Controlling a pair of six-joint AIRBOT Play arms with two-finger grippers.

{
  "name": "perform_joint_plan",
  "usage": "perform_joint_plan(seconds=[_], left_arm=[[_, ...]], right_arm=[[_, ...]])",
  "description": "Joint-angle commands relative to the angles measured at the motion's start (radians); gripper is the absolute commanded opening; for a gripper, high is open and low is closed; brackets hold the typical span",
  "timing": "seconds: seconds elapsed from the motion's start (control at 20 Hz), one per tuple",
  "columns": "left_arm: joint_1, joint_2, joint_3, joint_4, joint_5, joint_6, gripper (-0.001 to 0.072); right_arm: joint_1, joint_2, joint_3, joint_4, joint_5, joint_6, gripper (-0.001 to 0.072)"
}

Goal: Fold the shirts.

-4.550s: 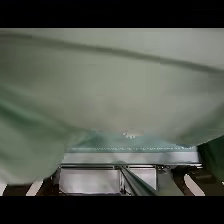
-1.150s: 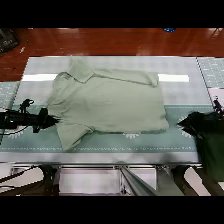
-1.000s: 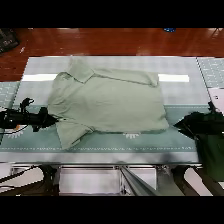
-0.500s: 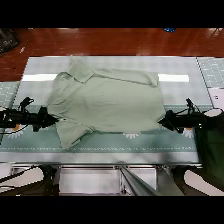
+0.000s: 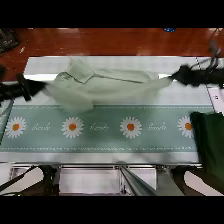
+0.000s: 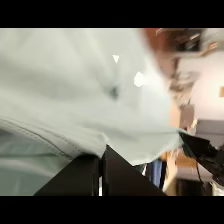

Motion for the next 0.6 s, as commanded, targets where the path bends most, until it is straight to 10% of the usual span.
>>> perform_joint_plan(seconds=[0.0, 0.55], left_arm=[[0.0, 0.147, 0.268, -0.177, 0.123, 0.033, 0.0016], [-0.105, 0.604, 0.737, 0.641, 0.282, -0.146, 0.0016]], right_arm=[[0.004, 0.058, 0.417, -0.128, 0.086, 0.054, 0.0019], [0.004, 0.489, 0.629, -0.395, 0.275, 0.114, 0.0019]])
